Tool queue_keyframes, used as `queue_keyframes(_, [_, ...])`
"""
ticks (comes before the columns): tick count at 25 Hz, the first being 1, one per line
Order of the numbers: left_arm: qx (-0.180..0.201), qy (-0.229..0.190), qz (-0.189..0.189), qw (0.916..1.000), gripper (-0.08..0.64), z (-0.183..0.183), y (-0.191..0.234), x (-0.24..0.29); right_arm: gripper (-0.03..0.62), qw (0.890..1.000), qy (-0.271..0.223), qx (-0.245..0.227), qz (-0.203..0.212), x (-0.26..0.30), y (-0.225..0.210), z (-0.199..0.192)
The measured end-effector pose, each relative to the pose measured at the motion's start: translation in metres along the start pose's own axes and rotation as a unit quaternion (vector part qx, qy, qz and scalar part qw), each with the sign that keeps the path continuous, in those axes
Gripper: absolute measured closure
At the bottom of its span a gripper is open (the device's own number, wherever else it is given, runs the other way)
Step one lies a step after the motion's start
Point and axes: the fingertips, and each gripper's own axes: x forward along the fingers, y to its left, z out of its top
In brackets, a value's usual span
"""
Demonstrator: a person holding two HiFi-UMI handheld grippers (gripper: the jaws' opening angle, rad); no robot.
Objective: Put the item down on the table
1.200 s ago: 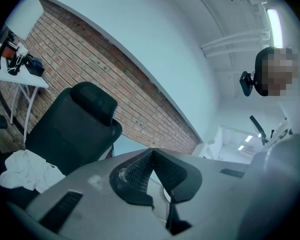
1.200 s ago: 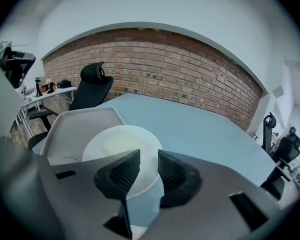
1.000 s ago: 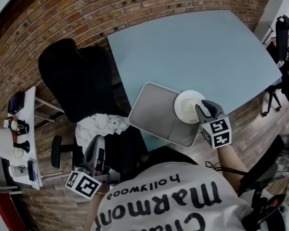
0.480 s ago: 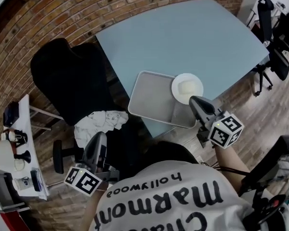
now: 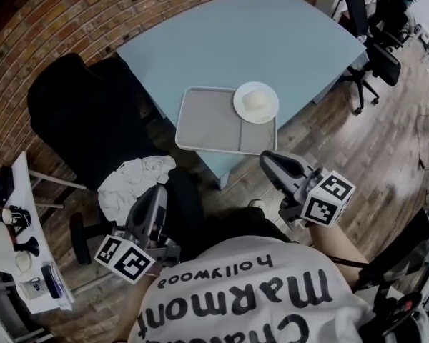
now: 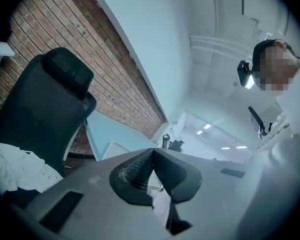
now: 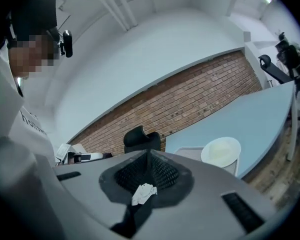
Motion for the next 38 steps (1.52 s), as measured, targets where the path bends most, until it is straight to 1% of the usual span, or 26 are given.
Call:
queue_keyframes(2, [0.008, 0.006, -0.015, 0.9998, 0.552, -0.005, -0.01, -0.001, 0.566, 1.0, 0.023, -0.001, -0.009, -0.008, 0.007, -0.011])
queue_keyframes(5, [0.01, 0.013, -0.016, 0.9997, 0.554, -0.01, -0.016, -0.011, 0.566, 0.998, 0.056, -0.001, -0.03, -0.019, 0.006, -0.028])
queue_keyframes(9, [-0.001, 0.015, 0.008, 0.9999, 0.554, -0.015, -0.01, -0.025, 0.566, 0.997, 0.061, 0.015, -0.046, -0.032, -0.003, -0.037])
queue_keyframes(12, [0.0, 0.013, 0.024, 0.9996, 0.552, -0.015, -0.011, -0.029, 0.566, 0.996, 0.067, 0.02, -0.054, -0.043, -0.011, -0.04])
queue_keyframes(15, [0.006, 0.016, 0.026, 0.9995, 0.552, -0.018, -0.02, -0.024, 0.566, 0.996, 0.075, 0.027, -0.051, -0.053, -0.013, -0.042])
queue_keyframes(18, [0.012, 0.024, 0.021, 0.9994, 0.552, -0.026, -0.033, -0.016, 0.566, 0.995, 0.087, 0.021, -0.047, -0.067, -0.012, -0.047])
queue_keyframes(22, [0.007, 0.04, 0.013, 0.9991, 0.552, -0.043, -0.05, -0.016, 0.572, 0.995, 0.081, 0.034, -0.049, -0.082, -0.012, -0.05])
queue_keyframes(27, [-0.001, 0.05, 0.018, 0.9986, 0.552, -0.059, -0.058, -0.025, 0.583, 0.995, 0.076, 0.038, -0.058, -0.099, -0.013, -0.053])
queue_keyframes(34, [0.006, 0.046, 0.015, 0.9988, 0.552, -0.064, -0.071, -0.033, 0.583, 0.995, 0.073, 0.031, -0.058, -0.114, -0.009, -0.053])
queue_keyframes(38, [0.008, 0.045, 0.016, 0.9988, 0.552, -0.065, -0.074, -0.036, 0.583, 0.995, 0.076, 0.018, -0.057, -0.116, -0.007, -0.053])
